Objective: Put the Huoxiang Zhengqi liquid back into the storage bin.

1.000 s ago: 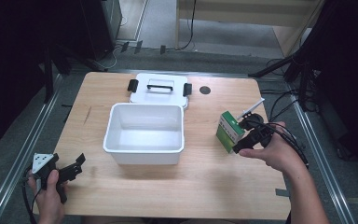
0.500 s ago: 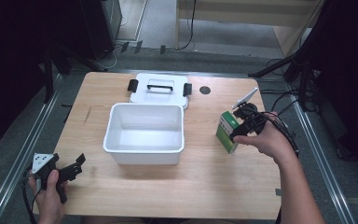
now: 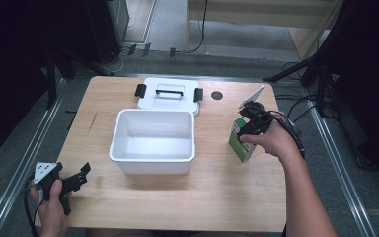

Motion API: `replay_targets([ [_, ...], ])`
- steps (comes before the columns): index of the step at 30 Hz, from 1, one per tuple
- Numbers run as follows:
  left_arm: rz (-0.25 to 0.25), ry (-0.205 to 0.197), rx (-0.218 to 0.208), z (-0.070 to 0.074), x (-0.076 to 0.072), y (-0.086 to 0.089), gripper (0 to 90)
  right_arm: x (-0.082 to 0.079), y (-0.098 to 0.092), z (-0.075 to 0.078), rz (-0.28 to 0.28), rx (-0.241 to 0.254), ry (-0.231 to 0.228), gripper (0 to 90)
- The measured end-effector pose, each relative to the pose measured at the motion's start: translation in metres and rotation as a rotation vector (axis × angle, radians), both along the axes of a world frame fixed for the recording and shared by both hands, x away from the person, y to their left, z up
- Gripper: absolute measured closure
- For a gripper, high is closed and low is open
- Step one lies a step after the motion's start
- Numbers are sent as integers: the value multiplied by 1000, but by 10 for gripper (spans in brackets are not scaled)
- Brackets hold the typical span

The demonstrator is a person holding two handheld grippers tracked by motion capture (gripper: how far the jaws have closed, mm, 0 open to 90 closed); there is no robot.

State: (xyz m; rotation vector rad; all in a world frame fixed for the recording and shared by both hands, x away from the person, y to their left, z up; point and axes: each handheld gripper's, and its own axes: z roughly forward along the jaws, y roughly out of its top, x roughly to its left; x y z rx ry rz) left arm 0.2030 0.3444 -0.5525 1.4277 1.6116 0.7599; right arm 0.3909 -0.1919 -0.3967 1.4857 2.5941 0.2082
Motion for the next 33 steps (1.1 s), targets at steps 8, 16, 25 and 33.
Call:
replay_targets([
  [8,-1,2,1,0,0,0,1,11,7,-5,-26,-3,36,500],
  [16,-3,4,3,0,0,0,1,10,10,-6,38,-42,40,640],
  [25,-6,6,6,0,0,0,1,2,17,1,167,-32,28,643],
  [33,-5,6,6,0,0,-1,1,-14,26,23,397,-34,-57,643],
])
